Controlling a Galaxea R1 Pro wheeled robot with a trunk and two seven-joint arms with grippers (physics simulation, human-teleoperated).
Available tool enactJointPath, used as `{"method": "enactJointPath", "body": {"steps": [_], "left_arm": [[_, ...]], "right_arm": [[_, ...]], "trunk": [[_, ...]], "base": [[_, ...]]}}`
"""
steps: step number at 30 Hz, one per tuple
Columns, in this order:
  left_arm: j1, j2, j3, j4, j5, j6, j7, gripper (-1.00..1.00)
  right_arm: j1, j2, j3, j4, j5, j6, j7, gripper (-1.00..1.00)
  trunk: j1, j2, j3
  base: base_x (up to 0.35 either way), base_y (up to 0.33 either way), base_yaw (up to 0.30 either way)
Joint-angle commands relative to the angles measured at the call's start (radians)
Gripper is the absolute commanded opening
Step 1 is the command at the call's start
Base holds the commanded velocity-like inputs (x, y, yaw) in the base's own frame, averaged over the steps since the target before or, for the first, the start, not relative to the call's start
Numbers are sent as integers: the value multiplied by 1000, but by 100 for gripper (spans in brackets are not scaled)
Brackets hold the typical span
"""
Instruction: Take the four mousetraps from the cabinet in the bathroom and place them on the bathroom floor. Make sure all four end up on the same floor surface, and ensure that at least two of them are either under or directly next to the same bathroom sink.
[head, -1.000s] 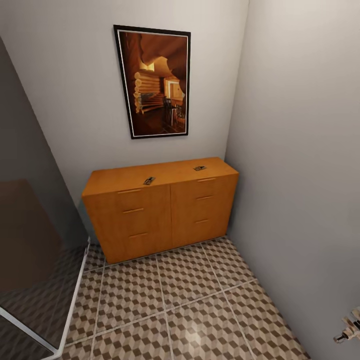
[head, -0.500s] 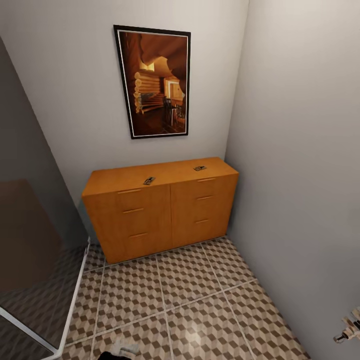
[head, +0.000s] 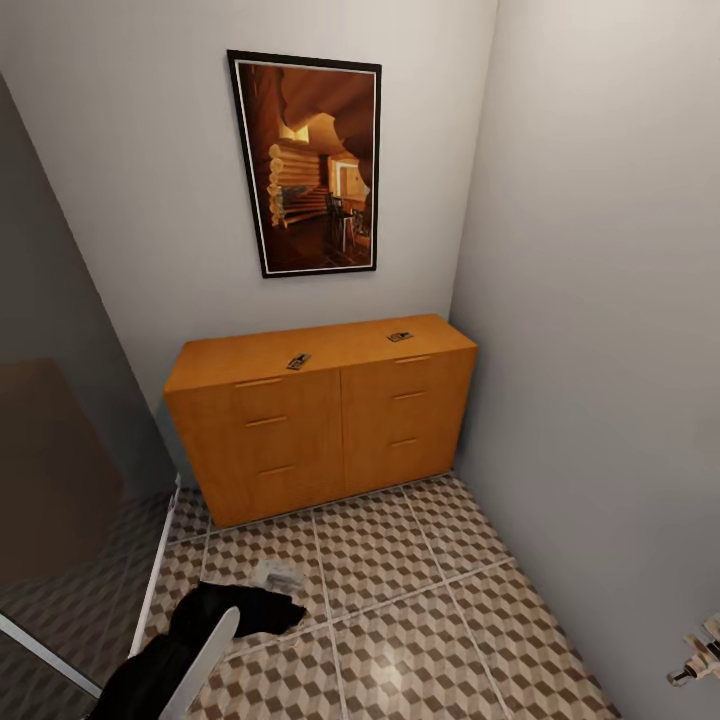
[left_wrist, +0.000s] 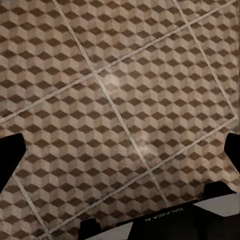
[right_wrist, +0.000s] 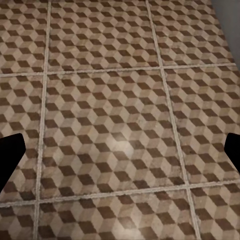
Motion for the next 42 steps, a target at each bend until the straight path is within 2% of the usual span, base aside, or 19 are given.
{"method": "enactJointPath", "body": {"steps": [1, 4, 8, 9, 11, 12, 18, 20, 23, 27, 30, 34, 36, 38, 40, 42], "left_arm": [[-10, 0, 1, -17, 4, 16, 11, 100], [-79, -2, 14, -47, -28, 49, 11, 100], [-175, -3, 55, -33, -46, 65, 12, 100], [-224, -3, 78, -13, -50, 70, 11, 100], [-277, -3, 94, 12, -53, 74, 11, 100], [-330, -3, 105, 40, -54, 78, 11, 100], [-470, -4, 121, 142, -56, 85, 10, 100], [-532, -7, 124, 194, -56, 86, 10, 100], [-607, -24, 126, 248, -56, 86, 9, 100], [-652, -54, 127, 264, -57, 87, 9, 100], [-673, -98, 125, 273, -58, 87, 9, 100], [-680, -117, 122, 311, -59, 87, 6, 100], [-681, -120, 118, 325, -59, 87, 4, 100], [-683, -121, 89, 338, -60, 87, 2, 100], [-683, -114, 72, 334, -60, 87, -1, 100], [-683, -94, 46, 316, -60, 88, -20, 100]], "right_arm": [[-1, 0, 1, 1, -1, -3, 2, 100], [-1, 0, 1, 1, -1, -2, 2, 100], [-1, 0, 1, 1, -1, -1, 2, 100], [-1, 0, 1, 1, -1, -1, 2, 100], [0, 0, 1, 1, -1, -1, 2, 100], [-1, 0, 1, 1, -1, -1, 2, 100], [-1, 0, 1, 1, -1, -1, 2, 100], [0, 0, 1, 1, 0, -1, 2, 100], [-1, 0, 1, 1, 0, -1, 2, 100], [0, 0, 1, 1, -1, -1, 2, 100], [0, 0, 1, 1, -1, -2, 2, 100], [-1, 0, 1, 1, -1, -2, 2, 100], [0, 0, 1, 1, -1, -2, 2, 100], [0, 0, 1, 1, 0, -2, 2, 100], [0, 0, 1, 1, -1, -2, 2, 100], [0, 0, 1, 1, -1, -1, 2, 100]], "trunk": [[0, -1, -1], [0, -1, -1], [0, -1, -1], [0, -1, -1], [0, -1, -1], [0, -1, -1], [0, -1, -1], [0, -1, -1], [0, -1, -1], [0, -1, -1], [0, -1, -1], [0, -1, -1], [0, -1, -1], [0, -1, -1], [0, -1, -1], [0, -1, -1]], "base": [[0, 0, 0], [0, 0, 0], [0, 0, 0], [0, 0, 0], [0, 0, 0], [0, 0, 0], [0, 0, 0], [0, 0, 0], [0, 0, 0], [0, 0, 0], [0, 0, 0], [0, 0, 0], [0, 0, 0], [0, 0, 0], [0, 0, 0], [0, 0, 0]]}}
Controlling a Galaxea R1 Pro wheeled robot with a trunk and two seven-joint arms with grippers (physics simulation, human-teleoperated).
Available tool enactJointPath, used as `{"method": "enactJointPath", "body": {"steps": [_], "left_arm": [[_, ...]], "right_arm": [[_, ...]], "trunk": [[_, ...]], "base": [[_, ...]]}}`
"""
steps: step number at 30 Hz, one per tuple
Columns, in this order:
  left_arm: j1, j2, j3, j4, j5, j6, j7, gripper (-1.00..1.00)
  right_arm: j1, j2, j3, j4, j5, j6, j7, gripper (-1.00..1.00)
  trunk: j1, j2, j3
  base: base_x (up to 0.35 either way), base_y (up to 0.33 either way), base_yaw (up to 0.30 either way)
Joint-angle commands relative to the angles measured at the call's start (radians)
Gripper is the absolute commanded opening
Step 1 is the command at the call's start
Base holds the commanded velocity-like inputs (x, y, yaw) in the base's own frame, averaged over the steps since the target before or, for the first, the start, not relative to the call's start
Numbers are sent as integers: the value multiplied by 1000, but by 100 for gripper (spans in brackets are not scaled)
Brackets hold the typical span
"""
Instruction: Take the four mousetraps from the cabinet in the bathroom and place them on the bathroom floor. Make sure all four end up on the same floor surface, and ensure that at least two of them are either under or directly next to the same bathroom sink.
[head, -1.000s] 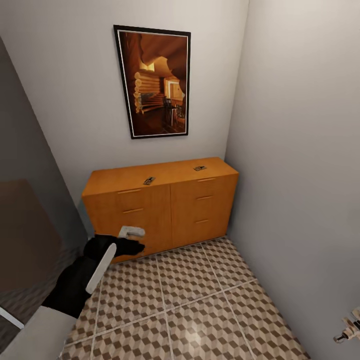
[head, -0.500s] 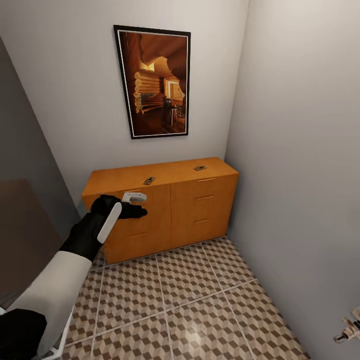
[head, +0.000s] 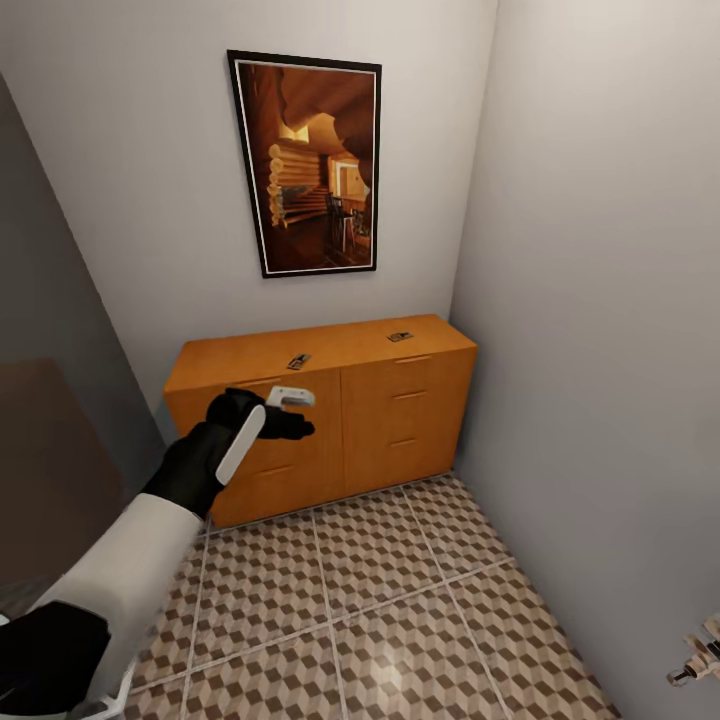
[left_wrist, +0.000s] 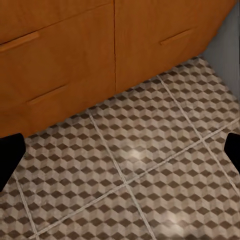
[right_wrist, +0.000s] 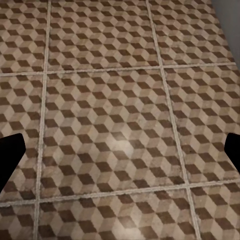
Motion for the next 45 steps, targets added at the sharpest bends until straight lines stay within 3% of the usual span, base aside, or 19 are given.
{"method": "enactJointPath", "body": {"steps": [1, 5, 6, 12, 13, 18, 19, 22, 24, 29, 34, 37, 45], "left_arm": [[-1, 9, -11, -10, 10, 3, -5, 100], [-1, 42, -29, -45, 11, 3, -104, 100], [-1, 67, -34, -60, 11, 2, -175, 100], [-1, 162, -42, -126, 9, -1, -428, 100], [-1, 198, -43, -154, 6, -3, -506, 100], [-1, 281, -44, -212, -4, -4, -647, 100], [-1, 310, -45, -233, -6, -4, -693, 100], [-1, 352, -55, -270, -8, -5, -762, 100], [-1, 395, -87, -307, -13, -7, -831, 100], [-1, 463, -169, -366, -22, -12, -945, 100], [-1, 500, -230, -393, -68, -18, -1002, 100], [-1, 514, -254, -405, -141, -19, -1035, 100], [-1, 516, -260, -414, -175, -22, -1107, 100]], "right_arm": [[-1, 0, 1, 0, 0, -3, 2, 100], [-1, 0, 1, 0, 0, -2, 2, 100], [-1, 0, 1, 0, 0, -2, 2, 100], [-1, 0, 1, 0, 0, -1, 2, 100], [-1, 0, 1, 0, -1, -1, 2, 100], [0, 0, 1, 0, 0, -1, 2, 100], [-1, 0, 1, 0, 0, -1, 2, 100], [0, 0, 1, 0, 0, -1, 2, 100], [-1, 0, 1, 0, -1, -1, 2, 100], [0, 0, 1, 0, -1, -1, 2, 100], [0, 0, 1, 0, -1, -1, 2, 100], [0, 0, 1, 0, -1, -1, 2, 100], [0, 0, 1, 0, -1, -2, 2, 100]], "trunk": [[0, -1, -1], [0, -1, -1], [0, -1, -1], [0, -1, -1], [0, -1, -1], [0, -1, -1], [0, -1, -1], [0, -1, -1], [0, -1, -1], [0, -1, -1], [0, -1, -1], [0, -1, -1], [0, -1, -1]], "base": [[0, 0, 0], [0, 0, 0], [0, 0, 0], [0, 0, 0], [0, 0, 0], [0, 0, 0], [0, 0, 0], [0, 0, 0], [0, 0, 0], [0, 0, 0], [0, 0, 0], [0, 0, 0], [9, 0, 0]]}}
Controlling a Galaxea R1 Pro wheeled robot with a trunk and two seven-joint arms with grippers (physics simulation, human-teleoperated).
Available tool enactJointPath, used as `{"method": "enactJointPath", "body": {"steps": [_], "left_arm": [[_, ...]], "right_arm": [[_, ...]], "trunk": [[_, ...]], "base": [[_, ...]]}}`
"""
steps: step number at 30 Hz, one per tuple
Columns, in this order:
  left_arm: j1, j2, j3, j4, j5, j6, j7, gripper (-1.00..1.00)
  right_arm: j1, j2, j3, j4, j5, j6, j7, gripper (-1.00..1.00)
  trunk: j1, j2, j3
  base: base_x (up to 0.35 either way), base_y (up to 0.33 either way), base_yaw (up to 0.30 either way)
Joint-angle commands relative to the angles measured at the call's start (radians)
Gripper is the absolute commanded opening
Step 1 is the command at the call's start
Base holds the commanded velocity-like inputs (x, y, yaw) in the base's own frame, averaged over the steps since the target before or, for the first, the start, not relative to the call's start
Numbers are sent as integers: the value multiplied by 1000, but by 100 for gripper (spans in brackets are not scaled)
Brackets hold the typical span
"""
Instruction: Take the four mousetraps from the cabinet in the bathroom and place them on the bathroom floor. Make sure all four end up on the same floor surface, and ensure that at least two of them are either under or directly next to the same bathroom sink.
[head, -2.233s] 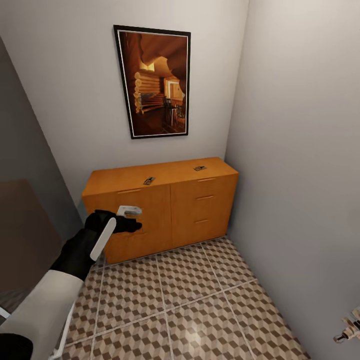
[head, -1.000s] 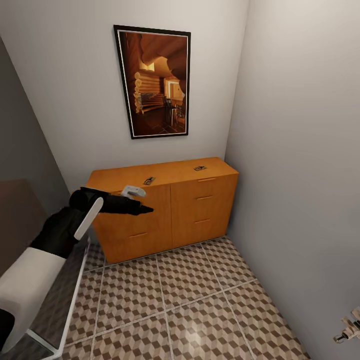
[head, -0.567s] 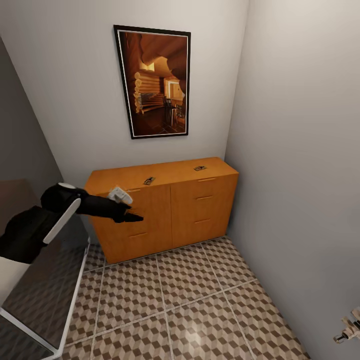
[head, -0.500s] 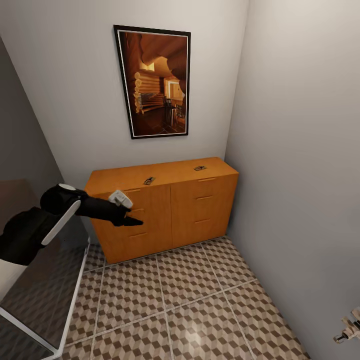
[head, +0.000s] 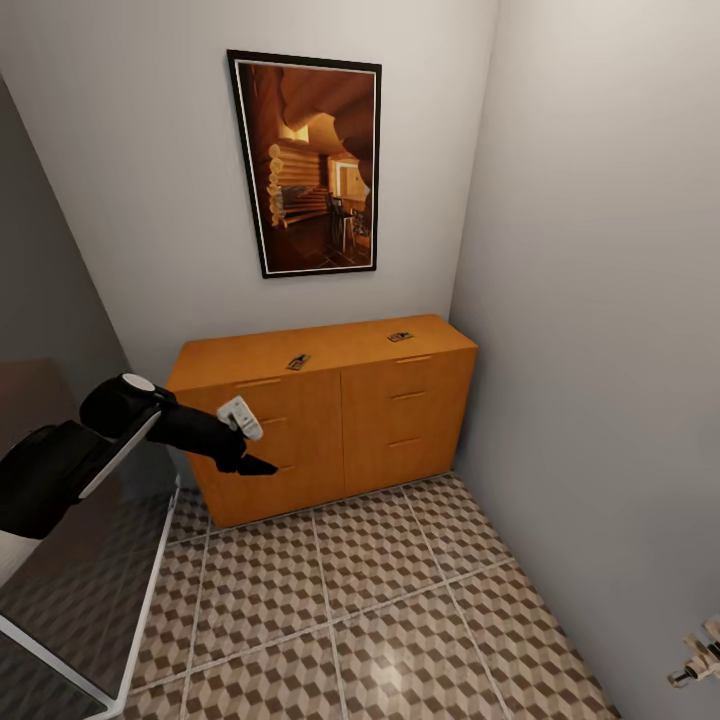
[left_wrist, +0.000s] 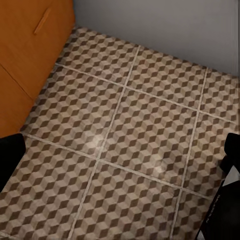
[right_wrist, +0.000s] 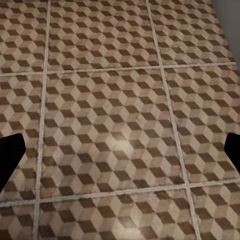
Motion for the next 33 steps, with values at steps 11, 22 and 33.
{"method": "enactJointPath", "body": {"steps": [11, 22, 33], "left_arm": [[-1, -4, -3, -3, -24, 7, -19, 100], [-1, -4, -3, -5, -30, 7, -21, 100], [-1, -4, -3, -5, -30, 7, -21, 100]], "right_arm": [[-1, 0, 1, 0, -1, -5, 2, 100], [-1, 0, 1, 0, -1, -8, 3, 100], [-1, 0, 1, 0, -1, -8, 2, 100]], "trunk": [[0, -1, -1], [0, -1, -1], [0, -1, -1]], "base": [[238, 0, 0], [267, 0, 0], [262, 0, 0]]}}
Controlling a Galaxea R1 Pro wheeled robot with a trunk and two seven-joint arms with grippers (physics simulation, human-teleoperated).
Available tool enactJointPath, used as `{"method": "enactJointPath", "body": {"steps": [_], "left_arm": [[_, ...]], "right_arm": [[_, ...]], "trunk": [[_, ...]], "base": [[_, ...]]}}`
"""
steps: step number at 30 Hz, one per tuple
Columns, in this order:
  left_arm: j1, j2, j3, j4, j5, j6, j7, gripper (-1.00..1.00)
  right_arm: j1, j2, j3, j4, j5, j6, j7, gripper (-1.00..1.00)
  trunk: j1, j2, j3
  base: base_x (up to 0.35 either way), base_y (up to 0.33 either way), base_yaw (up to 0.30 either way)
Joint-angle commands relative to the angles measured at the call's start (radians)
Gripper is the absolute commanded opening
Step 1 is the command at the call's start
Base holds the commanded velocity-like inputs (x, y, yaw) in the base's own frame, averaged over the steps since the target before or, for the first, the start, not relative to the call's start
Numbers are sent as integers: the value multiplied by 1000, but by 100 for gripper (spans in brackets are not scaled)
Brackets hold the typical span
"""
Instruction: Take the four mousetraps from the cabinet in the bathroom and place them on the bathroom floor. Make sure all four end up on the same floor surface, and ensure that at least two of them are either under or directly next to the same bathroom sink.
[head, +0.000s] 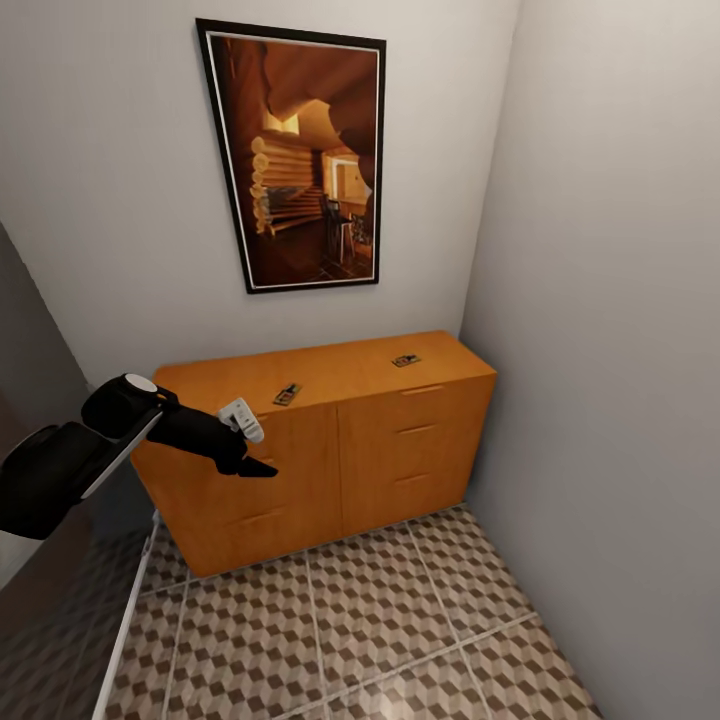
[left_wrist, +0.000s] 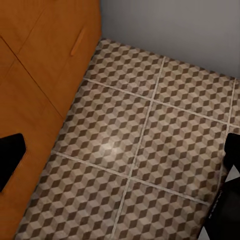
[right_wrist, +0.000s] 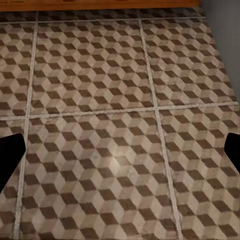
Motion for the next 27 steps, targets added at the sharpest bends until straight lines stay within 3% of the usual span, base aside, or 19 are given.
{"method": "enactJointPath", "body": {"steps": [1, 27], "left_arm": [[-1, 1, -2, 0, 10, 9, 5, 100], [-1, -15, -2, 1, 9, 9, 5, 100]], "right_arm": [[-1, 0, 1, 0, -1, -3, 2, 100], [-1, -1, 1, 0, -1, -5, 4, 100]], "trunk": [[1, -1, -1], [1, -1, -1]], "base": [[263, 0, 0], [263, 0, 0]]}}
